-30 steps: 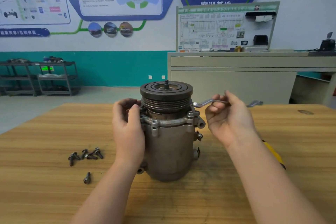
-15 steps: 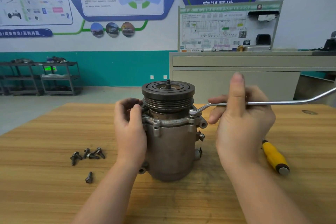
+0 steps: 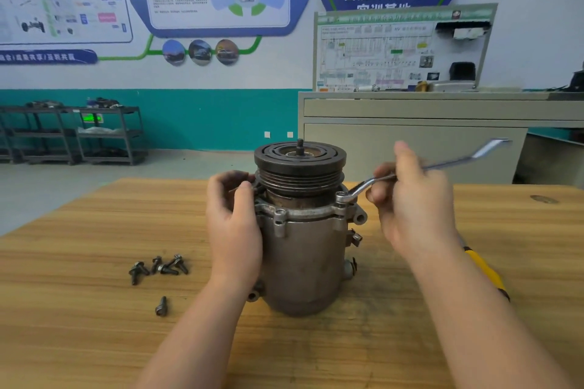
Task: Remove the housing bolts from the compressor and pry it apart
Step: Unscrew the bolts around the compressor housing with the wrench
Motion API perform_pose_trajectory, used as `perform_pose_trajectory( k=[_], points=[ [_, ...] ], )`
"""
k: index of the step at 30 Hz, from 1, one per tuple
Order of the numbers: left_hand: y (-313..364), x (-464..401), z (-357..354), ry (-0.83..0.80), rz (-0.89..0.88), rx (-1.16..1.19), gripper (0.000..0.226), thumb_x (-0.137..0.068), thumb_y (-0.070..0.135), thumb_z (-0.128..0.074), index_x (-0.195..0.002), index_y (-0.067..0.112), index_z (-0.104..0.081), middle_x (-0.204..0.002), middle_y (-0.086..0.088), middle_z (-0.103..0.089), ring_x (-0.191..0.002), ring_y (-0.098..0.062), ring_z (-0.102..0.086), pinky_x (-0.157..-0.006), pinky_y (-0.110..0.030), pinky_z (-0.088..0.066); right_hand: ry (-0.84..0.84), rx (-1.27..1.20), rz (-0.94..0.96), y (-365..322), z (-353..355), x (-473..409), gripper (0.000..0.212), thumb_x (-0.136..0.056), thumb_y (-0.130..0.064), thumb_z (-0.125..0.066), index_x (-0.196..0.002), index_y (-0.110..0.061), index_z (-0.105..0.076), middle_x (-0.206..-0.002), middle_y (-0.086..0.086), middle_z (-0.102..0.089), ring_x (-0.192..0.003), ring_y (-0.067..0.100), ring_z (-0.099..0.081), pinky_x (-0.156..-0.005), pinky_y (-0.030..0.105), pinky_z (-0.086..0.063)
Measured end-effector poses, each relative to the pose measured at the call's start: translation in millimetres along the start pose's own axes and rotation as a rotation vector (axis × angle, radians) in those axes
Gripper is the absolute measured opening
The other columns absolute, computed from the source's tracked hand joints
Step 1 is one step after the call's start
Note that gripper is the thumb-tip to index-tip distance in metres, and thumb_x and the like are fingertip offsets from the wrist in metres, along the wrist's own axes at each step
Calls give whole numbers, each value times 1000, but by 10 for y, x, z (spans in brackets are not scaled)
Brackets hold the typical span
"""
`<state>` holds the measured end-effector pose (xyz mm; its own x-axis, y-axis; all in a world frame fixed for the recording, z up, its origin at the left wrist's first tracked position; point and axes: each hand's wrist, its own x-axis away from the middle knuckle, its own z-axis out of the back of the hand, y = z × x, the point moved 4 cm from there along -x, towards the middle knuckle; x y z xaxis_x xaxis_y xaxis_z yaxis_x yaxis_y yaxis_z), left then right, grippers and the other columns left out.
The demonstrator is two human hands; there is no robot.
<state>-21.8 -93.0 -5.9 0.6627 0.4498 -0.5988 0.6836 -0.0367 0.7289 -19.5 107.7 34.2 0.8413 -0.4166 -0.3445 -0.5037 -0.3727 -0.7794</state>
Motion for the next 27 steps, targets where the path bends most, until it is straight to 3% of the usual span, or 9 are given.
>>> perform_pose_trajectory(
  k=[4,8,13,20,23,27],
  points=[
    [2,-2,-3,3,11,16,16,-86,25,-47,-96,18,-57,-90,2,-61,-78,2,-59,-69,-11,-46,-152,-82,-296,130,-41,-129,22,-100,-24,-49,-86,-8,-52,-54,2,-65,-39,6,-54,-40,18,-45],
    [-8,-14,-1,7,18,26,16,-85,25,-47,-96,17,-56,-90,1,-61,-77,2,-59,-68,-11,-47,-219,-311,-286,77,-17,-96,25,-106,-26,-32,-90,-13,-45,-61,10,-66,-44,14,-57,-46,22,-49],
    [-9,-14,2,10,21,27,19,-83,26,-48,-97,16,-57,-91,1,-61,-80,0,-59,-71,-12,-46,-206,35,305,-174,-14,78,21,-105,-25,-30,-86,-23,-40,-67,5,-67,-44,17,-56,-51,23,-49],
    [-11,-9,4,3,0,5,12,-91,16,-48,-99,14,-56,-92,0,-61,-79,3,-59,-70,-10,-46,-270,247,794,-323,-134,412,11,-101,-33,-41,-92,-37,-44,-72,-1,-63,-44,11,-57,-48,28,-49],
    [2,-7,1,10,-1,4,18,-86,22,-48,-100,13,-56,-92,0,-61,-78,3,-59,-69,-10,-46,-323,380,990,-293,-174,534,18,-102,-38,-40,-90,-27,-48,-70,7,-60,-48,19,-55,-47,35,-46],
    [-17,-16,4,24,-1,-5,11,-95,9,-48,-97,17,-56,-91,2,-61,-77,4,-58,-69,-9,-45,-407,476,1217,-177,-215,684,11,-100,-15,-39,-94,-12,-48,-79,3,-54,-62,20,-53,-57,29,-44]
  ],
)
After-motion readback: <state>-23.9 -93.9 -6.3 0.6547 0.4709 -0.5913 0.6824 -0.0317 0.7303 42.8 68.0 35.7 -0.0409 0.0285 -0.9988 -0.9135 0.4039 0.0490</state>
